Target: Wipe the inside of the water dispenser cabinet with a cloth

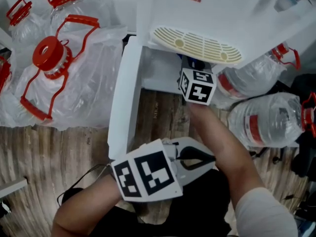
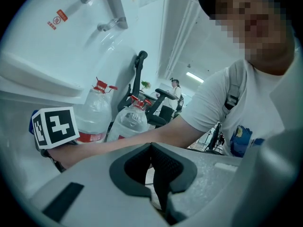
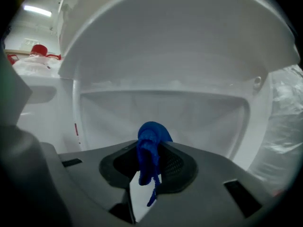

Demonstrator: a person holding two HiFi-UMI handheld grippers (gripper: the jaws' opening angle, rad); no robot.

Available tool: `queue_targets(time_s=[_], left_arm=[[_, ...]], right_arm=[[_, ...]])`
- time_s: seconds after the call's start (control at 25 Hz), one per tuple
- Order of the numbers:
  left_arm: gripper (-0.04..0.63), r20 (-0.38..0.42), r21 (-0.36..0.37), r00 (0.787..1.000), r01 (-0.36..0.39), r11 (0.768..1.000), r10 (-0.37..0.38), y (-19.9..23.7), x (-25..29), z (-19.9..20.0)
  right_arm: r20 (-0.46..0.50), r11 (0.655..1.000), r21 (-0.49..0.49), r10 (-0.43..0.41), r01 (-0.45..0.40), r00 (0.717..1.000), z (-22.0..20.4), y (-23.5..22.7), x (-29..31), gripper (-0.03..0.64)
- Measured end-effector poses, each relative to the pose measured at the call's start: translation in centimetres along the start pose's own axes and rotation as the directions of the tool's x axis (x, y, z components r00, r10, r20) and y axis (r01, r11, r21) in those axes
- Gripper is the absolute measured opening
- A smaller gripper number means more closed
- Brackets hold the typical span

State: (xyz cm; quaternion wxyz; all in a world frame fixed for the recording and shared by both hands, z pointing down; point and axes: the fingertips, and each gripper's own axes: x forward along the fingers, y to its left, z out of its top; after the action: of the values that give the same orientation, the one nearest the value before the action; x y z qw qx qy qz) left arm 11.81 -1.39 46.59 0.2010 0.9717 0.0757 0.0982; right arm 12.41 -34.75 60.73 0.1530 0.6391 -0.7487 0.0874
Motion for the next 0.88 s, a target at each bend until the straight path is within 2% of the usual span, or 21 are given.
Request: queue_targets(time_s=[0.2, 0.44, 0.88], left_arm=[[0.003, 0.012, 0.010, 1.000, 0.001, 1.000, -0.001, -0.4, -0.6, 0.5], [0.003, 0.029, 0.021, 1.000, -0.003, 1.000, 0.002, -0.5, -1.5, 0.9], [0.003, 0.034, 0.030, 0.999, 0.015, 0.999, -0.016, -1.6, -1.5, 1.3]], right_arm=[[-0.046, 0.993, 0.082, -0.083, 0.087, 0.995, -1.2, -1.8, 0.5, 0.083], [-0.070, 0.968, 0.190, -0.156, 0.166, 0.985, -1.3, -3.4, -0.2, 0.081], [-0.104, 0.937, 0.251, -0.225, 0.244, 0.969, -2.0, -5.5, -3.6, 0.081]])
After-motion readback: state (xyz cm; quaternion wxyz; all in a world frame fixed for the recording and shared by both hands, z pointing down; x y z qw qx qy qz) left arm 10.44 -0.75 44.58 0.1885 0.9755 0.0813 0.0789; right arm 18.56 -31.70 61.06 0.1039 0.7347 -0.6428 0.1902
